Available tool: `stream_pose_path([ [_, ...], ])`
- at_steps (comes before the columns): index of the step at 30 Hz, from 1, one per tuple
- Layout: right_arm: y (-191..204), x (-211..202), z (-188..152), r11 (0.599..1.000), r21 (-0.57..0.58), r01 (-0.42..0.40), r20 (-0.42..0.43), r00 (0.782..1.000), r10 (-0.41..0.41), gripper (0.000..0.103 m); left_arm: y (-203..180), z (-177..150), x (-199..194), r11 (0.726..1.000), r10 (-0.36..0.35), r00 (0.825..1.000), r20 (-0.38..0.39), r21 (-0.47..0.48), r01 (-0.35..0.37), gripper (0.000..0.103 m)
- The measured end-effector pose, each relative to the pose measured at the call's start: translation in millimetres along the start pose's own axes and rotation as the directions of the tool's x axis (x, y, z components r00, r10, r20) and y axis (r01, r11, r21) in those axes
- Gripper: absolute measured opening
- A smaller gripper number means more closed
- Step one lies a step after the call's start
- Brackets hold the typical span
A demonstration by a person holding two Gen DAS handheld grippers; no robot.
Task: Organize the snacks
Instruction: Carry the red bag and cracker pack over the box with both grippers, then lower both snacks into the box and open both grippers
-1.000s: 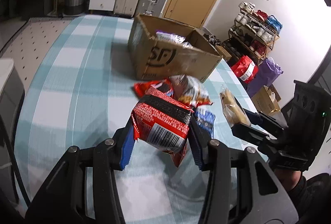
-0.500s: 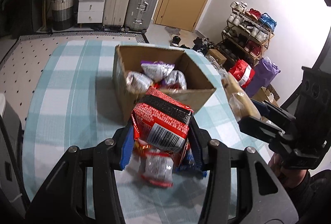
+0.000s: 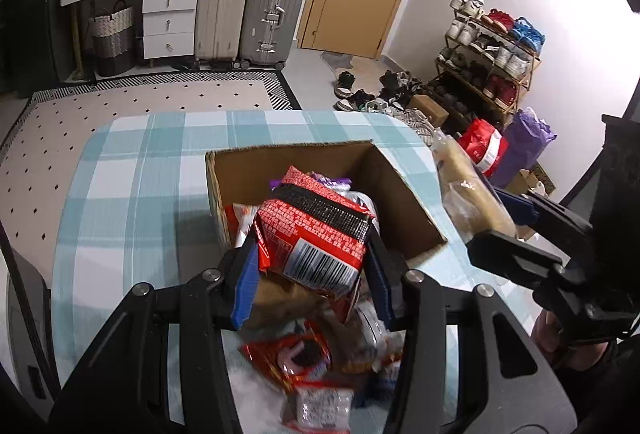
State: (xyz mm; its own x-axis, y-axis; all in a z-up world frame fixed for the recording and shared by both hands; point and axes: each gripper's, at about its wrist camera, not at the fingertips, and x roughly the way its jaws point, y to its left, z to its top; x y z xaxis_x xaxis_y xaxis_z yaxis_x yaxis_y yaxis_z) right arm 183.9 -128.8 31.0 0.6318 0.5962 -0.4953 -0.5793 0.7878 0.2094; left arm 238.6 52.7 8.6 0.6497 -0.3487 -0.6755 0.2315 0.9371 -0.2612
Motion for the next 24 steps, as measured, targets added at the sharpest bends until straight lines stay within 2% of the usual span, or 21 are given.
stream_pose_path([
  [8,-25,36,10,0.999,-0.017,0.041,-0.046,0.998,-0.042,0.063,11,24,41,1.0,0.005,0.999,-0.039,-0.001,-0.005,0.044],
  [19,-60,78,2,0.998,0.005,0.063,-0.088,0.994,-0.063,0.063,9,32,89,1.0,-0.015,0.997,-0.076,0.011,0.016,0.045],
  [20,-62,81,1,0.998,0.005,0.069,-0.092,0.993,-0.068,0.067,10,33,93,1.0,-0.003,0.997,-0.077,0.01,0.004,0.046],
  [21,-64,85,-1,0.997,0.001,0.081,-0.104,0.991,-0.08,0.071,11,33,97,1.0,0.019,0.996,-0.083,0.017,-0.017,0.055],
  [22,-66,87,-2,0.996,-0.002,0.093,-0.109,0.99,-0.092,0.079,10,34,101,0.998,0.056,0.995,-0.089,0.032,-0.053,0.066],
  [23,-68,89,-3,0.995,-0.005,0.098,-0.106,0.99,-0.098,0.084,11,35,102,0.995,0.09,0.992,-0.084,0.044,-0.087,0.07],
  [24,-69,90,-5,0.994,-0.01,0.107,-0.107,0.988,-0.107,0.084,11,35,100,0.995,0.092,0.993,-0.072,0.046,-0.089,0.071],
])
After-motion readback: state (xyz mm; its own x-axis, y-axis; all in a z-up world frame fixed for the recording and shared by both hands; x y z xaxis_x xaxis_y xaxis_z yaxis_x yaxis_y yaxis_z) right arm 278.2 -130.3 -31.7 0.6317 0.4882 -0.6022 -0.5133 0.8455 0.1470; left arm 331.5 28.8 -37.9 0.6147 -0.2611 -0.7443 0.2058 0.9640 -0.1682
